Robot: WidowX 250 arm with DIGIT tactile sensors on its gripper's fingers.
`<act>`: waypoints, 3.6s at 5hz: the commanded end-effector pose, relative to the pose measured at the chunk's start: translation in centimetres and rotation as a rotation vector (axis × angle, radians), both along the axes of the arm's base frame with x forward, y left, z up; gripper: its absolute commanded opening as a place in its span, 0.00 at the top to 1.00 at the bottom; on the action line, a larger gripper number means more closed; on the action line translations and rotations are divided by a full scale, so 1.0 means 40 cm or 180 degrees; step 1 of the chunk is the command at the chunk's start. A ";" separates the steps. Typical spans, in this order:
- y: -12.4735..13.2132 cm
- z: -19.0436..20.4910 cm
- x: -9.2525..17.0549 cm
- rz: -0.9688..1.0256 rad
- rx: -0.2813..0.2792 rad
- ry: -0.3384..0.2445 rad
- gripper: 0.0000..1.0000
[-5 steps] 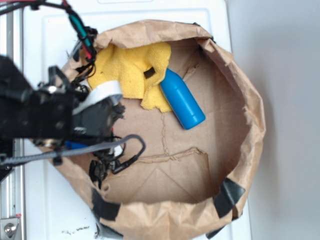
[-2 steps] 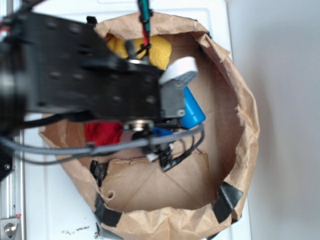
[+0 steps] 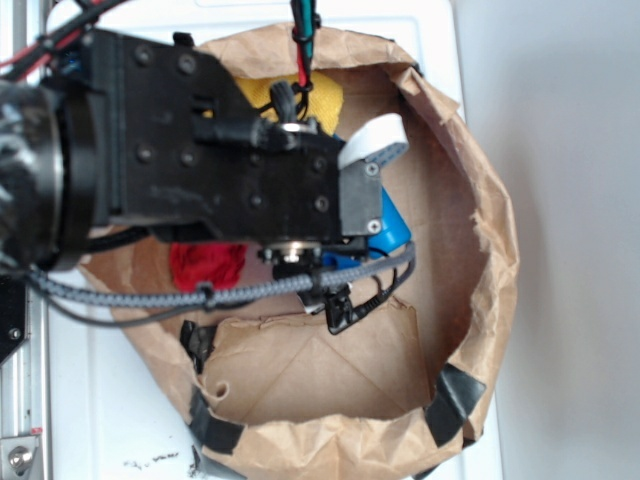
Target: Grab the red paper.
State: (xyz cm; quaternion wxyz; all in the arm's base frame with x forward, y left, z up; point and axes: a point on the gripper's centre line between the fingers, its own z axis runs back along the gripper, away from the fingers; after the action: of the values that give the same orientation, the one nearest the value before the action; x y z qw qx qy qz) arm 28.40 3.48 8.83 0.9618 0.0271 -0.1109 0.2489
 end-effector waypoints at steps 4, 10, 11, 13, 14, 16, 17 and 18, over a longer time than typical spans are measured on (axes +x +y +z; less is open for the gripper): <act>0.143 0.067 -0.006 -0.0336 -0.0113 -0.0142 0.00; 0.121 0.034 -0.162 -0.0812 -0.0045 -0.0223 0.00; 0.102 0.044 -0.173 -0.0747 -0.0141 -0.0203 0.00; 0.075 0.086 -0.205 -0.0672 -0.0243 -0.0190 0.00; 0.055 0.081 -0.207 -0.0604 -0.0224 -0.0262 0.00; 0.034 0.043 -0.203 -0.0493 -0.0189 -0.0312 0.00; 0.021 0.021 -0.180 -0.0437 -0.0139 -0.0321 0.00; 0.013 0.001 -0.164 -0.0424 -0.0098 -0.0348 0.00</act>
State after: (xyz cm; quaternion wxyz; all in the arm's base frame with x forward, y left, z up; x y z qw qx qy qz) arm 21.02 3.65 8.40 0.9705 -0.0053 -0.1512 0.1875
